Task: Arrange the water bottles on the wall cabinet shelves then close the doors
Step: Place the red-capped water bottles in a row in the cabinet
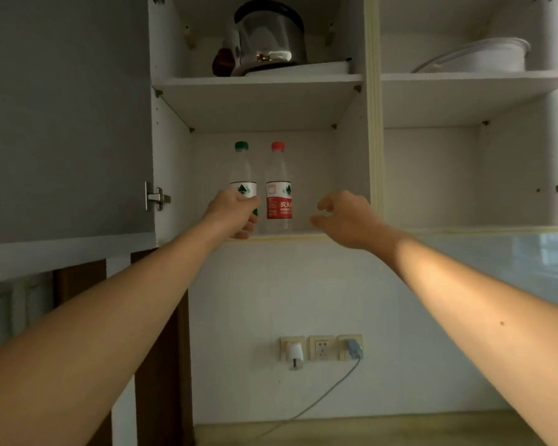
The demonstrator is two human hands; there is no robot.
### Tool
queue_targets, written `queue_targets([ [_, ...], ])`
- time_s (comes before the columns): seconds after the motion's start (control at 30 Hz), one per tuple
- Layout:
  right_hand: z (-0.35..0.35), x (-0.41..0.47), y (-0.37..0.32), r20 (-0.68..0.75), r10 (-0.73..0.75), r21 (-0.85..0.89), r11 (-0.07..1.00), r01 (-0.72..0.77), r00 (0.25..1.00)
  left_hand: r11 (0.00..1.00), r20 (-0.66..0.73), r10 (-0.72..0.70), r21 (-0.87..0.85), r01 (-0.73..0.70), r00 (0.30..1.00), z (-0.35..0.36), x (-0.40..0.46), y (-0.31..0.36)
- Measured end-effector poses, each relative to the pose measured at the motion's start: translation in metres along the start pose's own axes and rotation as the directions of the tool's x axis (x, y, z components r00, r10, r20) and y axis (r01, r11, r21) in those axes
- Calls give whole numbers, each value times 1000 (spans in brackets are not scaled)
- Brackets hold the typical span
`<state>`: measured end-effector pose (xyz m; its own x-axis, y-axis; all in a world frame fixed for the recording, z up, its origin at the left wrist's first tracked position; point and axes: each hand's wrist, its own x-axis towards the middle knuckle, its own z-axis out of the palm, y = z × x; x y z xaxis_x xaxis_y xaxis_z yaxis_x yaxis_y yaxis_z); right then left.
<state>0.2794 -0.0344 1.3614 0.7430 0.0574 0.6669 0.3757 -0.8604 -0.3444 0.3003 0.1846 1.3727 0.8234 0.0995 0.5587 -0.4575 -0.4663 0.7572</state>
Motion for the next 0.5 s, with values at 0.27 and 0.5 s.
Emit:
queue_targets([
  [0.27, 32, -112, 47, -72, 109, 244, 966, -88, 992, 999, 134, -35, 35, 30, 990, 49, -113, -20],
  [0.5, 43, -239, 77, 54, 270, 199, 941, -275, 961, 998, 290, -62, 37, 53, 955, 80, -205, -38],
])
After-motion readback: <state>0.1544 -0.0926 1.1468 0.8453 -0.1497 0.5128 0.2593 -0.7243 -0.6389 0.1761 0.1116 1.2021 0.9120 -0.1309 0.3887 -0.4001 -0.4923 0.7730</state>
